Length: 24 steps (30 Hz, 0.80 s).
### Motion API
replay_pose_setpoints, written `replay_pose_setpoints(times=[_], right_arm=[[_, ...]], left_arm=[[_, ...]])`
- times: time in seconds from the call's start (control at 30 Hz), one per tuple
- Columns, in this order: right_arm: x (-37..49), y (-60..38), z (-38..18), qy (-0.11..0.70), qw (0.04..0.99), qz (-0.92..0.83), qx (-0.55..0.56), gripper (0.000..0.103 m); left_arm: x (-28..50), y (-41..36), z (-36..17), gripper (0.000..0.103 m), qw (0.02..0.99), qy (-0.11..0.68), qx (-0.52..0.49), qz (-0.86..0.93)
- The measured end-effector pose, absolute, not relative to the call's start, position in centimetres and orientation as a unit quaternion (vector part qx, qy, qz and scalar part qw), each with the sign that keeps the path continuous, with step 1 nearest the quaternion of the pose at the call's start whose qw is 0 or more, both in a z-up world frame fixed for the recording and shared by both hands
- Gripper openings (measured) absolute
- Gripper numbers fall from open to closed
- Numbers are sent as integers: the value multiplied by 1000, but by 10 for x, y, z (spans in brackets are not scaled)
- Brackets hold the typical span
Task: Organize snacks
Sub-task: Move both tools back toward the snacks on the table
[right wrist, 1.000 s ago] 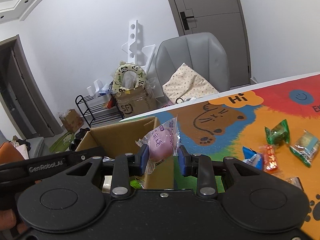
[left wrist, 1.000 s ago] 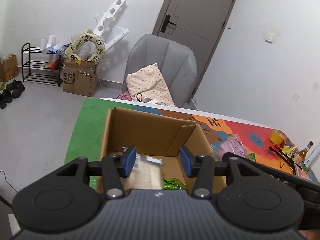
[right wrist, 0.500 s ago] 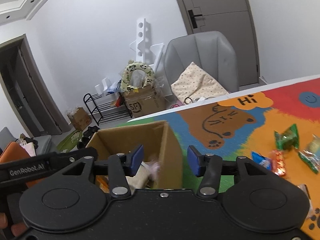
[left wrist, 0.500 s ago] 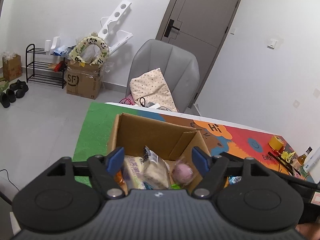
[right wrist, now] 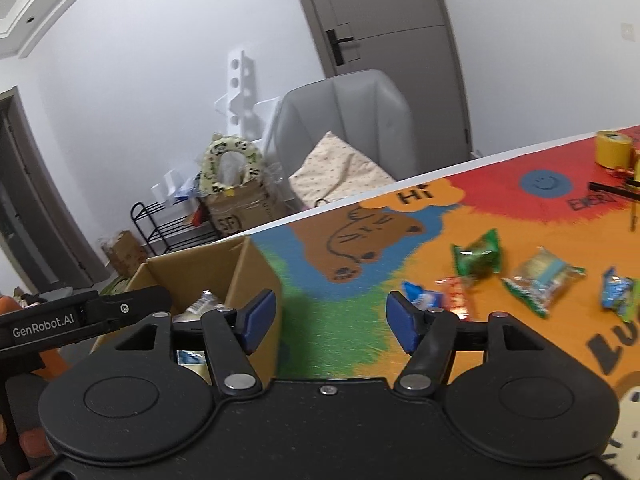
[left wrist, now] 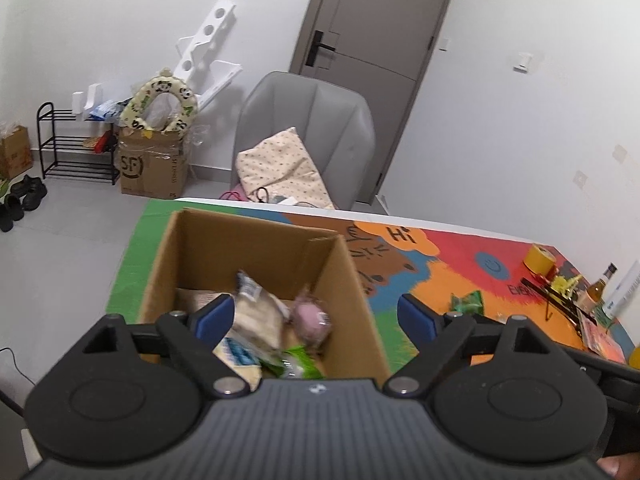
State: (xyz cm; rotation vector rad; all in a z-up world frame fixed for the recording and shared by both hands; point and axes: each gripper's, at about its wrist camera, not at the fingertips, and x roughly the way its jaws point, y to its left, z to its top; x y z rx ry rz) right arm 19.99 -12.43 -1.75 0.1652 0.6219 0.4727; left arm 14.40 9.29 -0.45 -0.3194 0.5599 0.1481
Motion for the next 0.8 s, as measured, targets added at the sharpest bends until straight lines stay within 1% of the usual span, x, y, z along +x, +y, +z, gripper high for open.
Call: replay_pose_setpoints(times=[0.2,0.4,0.47,0.53,0.67,0.8], right_arm=[[194,-149,-15,291,931,206,77,75],[191,-174,-12,278,940,183,79,89],[191,-182,-12,276,943,171,80,95],[191,-192,-13,275,944,161,83,98],[192,-207,-15,276,948,140,79,103],[193,-224,-17,275,949,126,87,103]], left_arm=[[146,69,-1,91,950,271,-143,59],[151,47,-2,93,952,272,-135,48],[152,39,-2,93,952,274,-132,45],[154,32,-3,93,952,276,-129,40],[158,19,-5,93,951,281,-126,32],[162,5,-6,93,951,285,-120,23]])
